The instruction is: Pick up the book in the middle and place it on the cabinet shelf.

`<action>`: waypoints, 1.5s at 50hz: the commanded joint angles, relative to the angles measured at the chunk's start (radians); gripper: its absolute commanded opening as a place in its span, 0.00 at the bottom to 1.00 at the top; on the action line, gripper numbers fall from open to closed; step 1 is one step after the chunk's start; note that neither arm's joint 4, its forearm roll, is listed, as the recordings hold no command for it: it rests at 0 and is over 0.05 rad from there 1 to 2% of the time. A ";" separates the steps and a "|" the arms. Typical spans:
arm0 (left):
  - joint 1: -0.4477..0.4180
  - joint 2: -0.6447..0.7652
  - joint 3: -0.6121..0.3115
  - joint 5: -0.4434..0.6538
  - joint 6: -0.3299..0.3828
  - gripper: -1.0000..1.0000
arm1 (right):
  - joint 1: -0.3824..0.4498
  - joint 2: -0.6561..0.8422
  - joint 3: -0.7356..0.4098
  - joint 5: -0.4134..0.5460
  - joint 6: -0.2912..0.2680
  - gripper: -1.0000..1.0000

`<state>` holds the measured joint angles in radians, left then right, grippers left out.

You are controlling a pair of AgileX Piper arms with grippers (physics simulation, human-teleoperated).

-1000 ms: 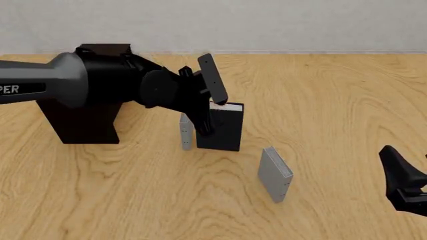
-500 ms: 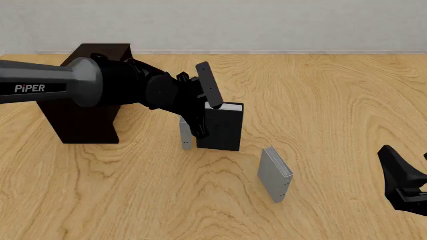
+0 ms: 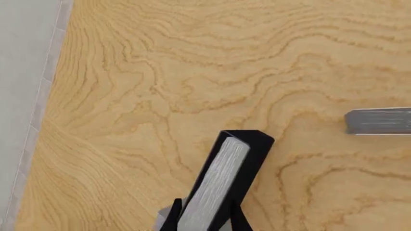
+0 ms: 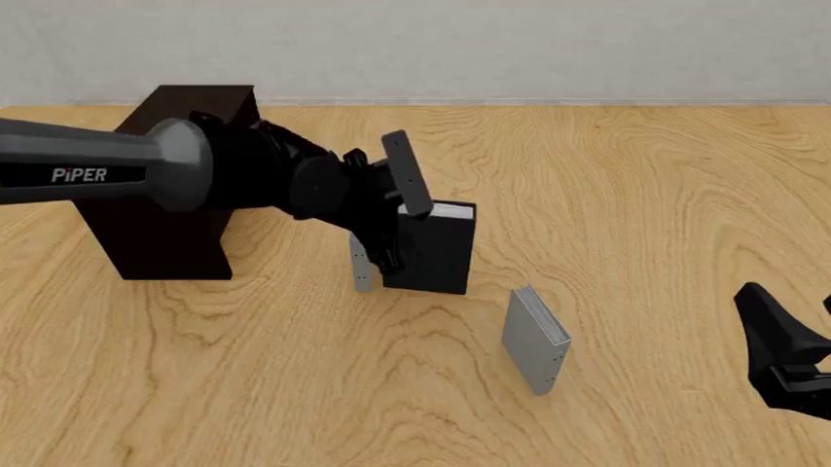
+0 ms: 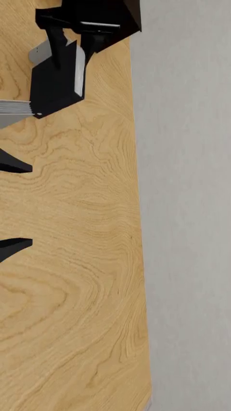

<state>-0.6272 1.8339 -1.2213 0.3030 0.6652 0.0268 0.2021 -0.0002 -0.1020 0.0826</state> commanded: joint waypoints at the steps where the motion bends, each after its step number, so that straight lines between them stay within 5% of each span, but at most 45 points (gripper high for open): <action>1: -0.024 0.026 0.009 0.017 0.023 0.00 | 0.000 -0.002 0.000 0.004 0.002 1.00; 41: -0.090 -0.137 0.004 -0.025 0.055 0.00 | -0.002 0.009 0.000 -0.004 0.000 1.00; 62: -0.116 -0.309 0.079 -0.105 0.114 0.00 | -0.004 0.004 0.000 0.001 -0.002 1.00; 75: -0.060 -0.360 0.082 -0.144 0.225 0.00 | -0.001 0.001 0.000 0.004 -0.002 1.00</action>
<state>-0.7166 1.5252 -1.1314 0.1923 0.8203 0.0243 0.2077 -0.0002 -0.1021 0.0812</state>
